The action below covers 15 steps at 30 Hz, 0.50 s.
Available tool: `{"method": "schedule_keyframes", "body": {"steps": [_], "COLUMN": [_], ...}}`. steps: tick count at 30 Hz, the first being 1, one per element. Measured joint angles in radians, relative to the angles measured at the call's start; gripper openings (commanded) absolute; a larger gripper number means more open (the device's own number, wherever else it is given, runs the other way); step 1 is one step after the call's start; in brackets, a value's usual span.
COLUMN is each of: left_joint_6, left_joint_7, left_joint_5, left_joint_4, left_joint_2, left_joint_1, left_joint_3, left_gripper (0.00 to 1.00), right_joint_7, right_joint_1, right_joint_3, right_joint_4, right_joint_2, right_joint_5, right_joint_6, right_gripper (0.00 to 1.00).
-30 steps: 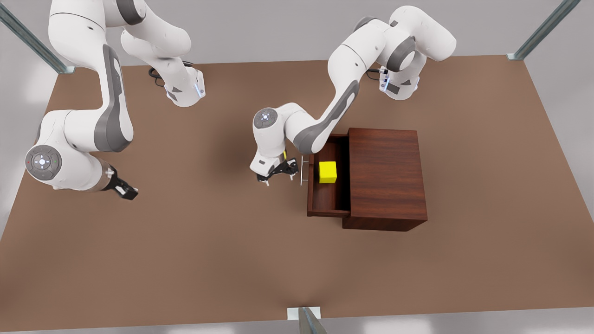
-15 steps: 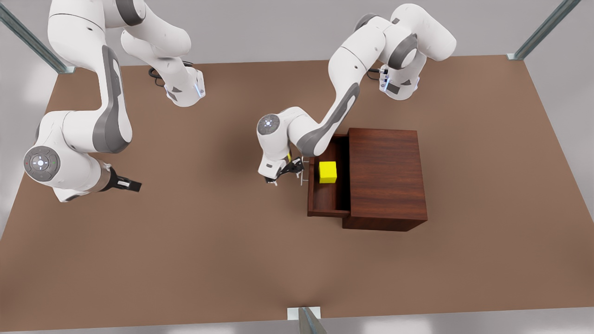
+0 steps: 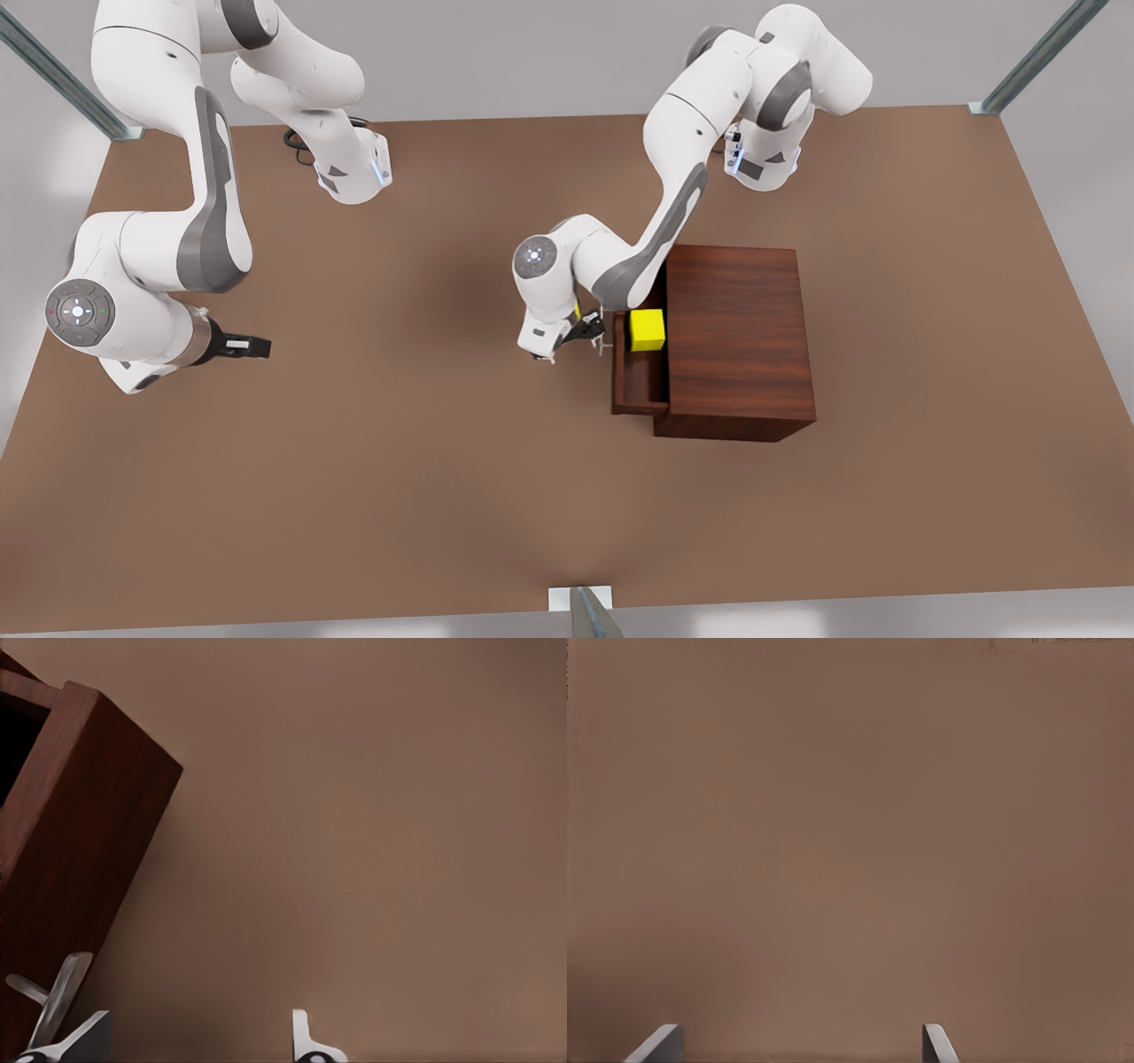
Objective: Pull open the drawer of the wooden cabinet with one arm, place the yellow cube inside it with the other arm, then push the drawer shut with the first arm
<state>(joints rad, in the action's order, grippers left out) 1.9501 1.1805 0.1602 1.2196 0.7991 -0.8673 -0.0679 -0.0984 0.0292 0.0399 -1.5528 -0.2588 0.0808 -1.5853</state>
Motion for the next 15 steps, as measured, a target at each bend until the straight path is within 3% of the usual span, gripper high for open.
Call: {"method": "schedule_keyframes", "body": {"steps": [15], "left_joint_6": [0.018], "left_joint_7": [-0.108], "left_joint_5": [-0.005], "left_joint_4": [0.19], "left_joint_2": [-0.129], "left_joint_1": [0.018], "left_joint_3": [0.001], "left_gripper": [1.0], "right_joint_7": [0.078], "right_joint_1": [0.0], "right_joint_3": [0.0], "right_joint_4": [0.0], "right_joint_2": [0.0], "right_joint_5": [0.001], "right_joint_6": [-0.001], "right_gripper": [1.0]}}
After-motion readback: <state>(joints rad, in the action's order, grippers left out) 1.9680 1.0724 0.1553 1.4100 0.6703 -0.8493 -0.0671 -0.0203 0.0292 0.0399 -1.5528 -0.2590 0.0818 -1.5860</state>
